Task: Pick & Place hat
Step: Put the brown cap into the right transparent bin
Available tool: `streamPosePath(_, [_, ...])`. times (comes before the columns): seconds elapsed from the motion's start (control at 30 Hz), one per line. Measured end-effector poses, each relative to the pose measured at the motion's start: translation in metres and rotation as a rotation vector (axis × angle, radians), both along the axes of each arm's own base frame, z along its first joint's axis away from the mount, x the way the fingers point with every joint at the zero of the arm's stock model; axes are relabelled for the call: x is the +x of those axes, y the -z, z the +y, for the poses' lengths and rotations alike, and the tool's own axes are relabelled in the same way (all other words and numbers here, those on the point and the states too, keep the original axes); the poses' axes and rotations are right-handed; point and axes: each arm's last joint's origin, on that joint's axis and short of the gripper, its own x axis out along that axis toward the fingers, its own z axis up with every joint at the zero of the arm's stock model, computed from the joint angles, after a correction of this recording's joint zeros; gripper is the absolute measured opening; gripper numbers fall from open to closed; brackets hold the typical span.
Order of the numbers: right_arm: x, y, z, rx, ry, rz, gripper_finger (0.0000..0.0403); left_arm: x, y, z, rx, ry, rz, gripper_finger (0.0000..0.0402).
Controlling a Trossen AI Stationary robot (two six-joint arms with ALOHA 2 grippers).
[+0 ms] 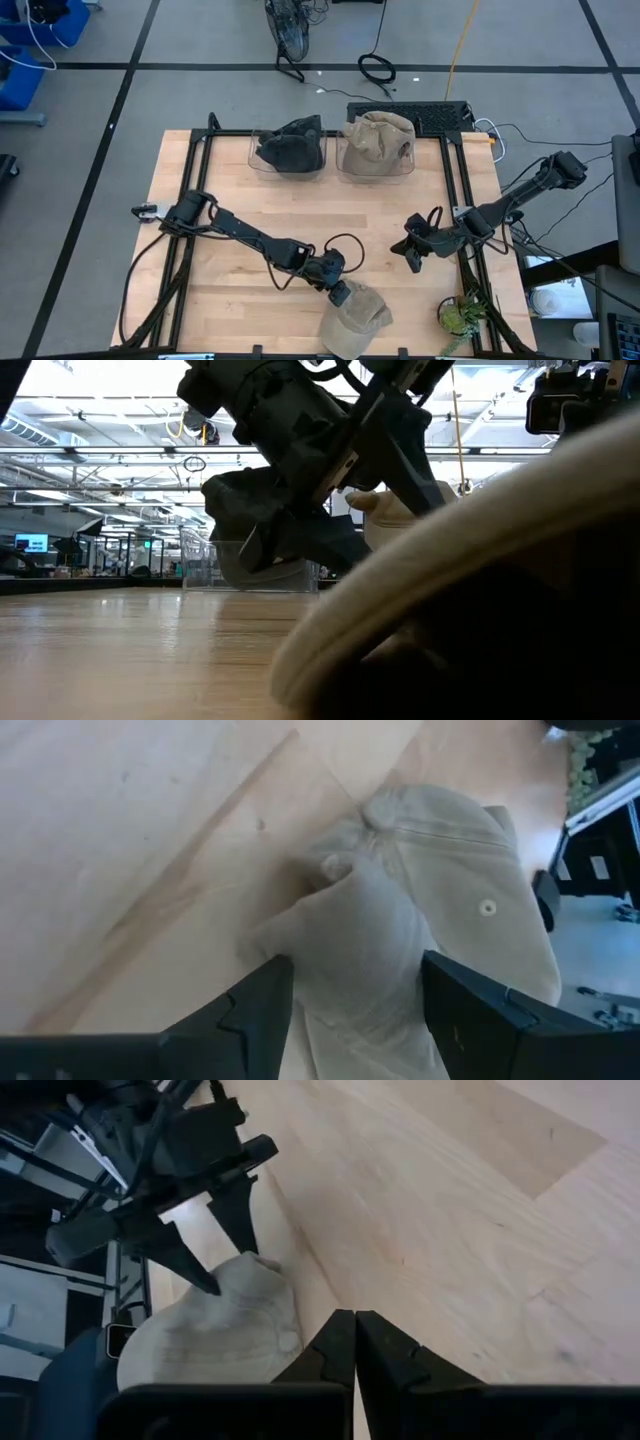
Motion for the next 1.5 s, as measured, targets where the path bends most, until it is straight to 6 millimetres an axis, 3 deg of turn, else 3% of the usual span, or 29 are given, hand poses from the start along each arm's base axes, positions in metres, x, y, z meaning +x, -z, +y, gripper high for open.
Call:
streamPosePath(0.1, [0.000,-0.001,0.000,-0.001,-0.003,-0.007,0.0000,0.001,0.004,0.000,0.008,-0.013,0.000,0.0209])
streamPosePath(0.2, [0.000,-0.001,0.000,-0.005,-0.006,-0.008,0.0000,0.003,0.006,0.000,0.011,-0.004,-0.015,0.0177])
streamPosePath(0.37, [0.000,-0.001,0.000,-0.023,0.009,-0.014,0.0000,0.009,-0.002,-0.001,0.038,0.058,-0.131,0.0047])
streamPosePath(0.43, [0.000,-0.001,0.000,-0.025,0.008,-0.013,0.0000,0.014,-0.007,0.000,0.035,0.069,-0.211,0.0016])
streamPosePath(0.6, [0.000,-0.001,0.000,-0.018,0.002,-0.012,0.0001,0.017,-0.023,0.012,0.034,0.075,-0.269,0.0007])
streamPosePath(0.73, [0.000,-0.001,0.000,-0.016,0.010,-0.014,0.0010,0.006,-0.058,0.025,0.106,0.078,-0.273,0.0007])
streamPosePath(0.83, [0.001,-0.002,0.000,-0.011,0.011,-0.024,0.0027,-0.014,-0.088,0.035,0.218,0.057,-0.234,0.0005])
streamPosePath(1.07, [0.003,-0.004,-0.001,-0.073,0.055,-0.073,0.0086,-0.055,-0.156,0.052,0.425,-0.045,-0.295,0.0005])
streamPosePath(1.3, [0.017,-0.013,0.001,-0.193,0.133,-0.237,0.0155,-0.079,-0.195,0.070,0.545,-0.125,-0.380,0.0005])
streamPosePath(1.5, [0.042,-0.013,0.003,-0.275,0.127,-0.349,0.0211,-0.093,-0.217,0.096,0.595,-0.168,-0.423,0.0004])
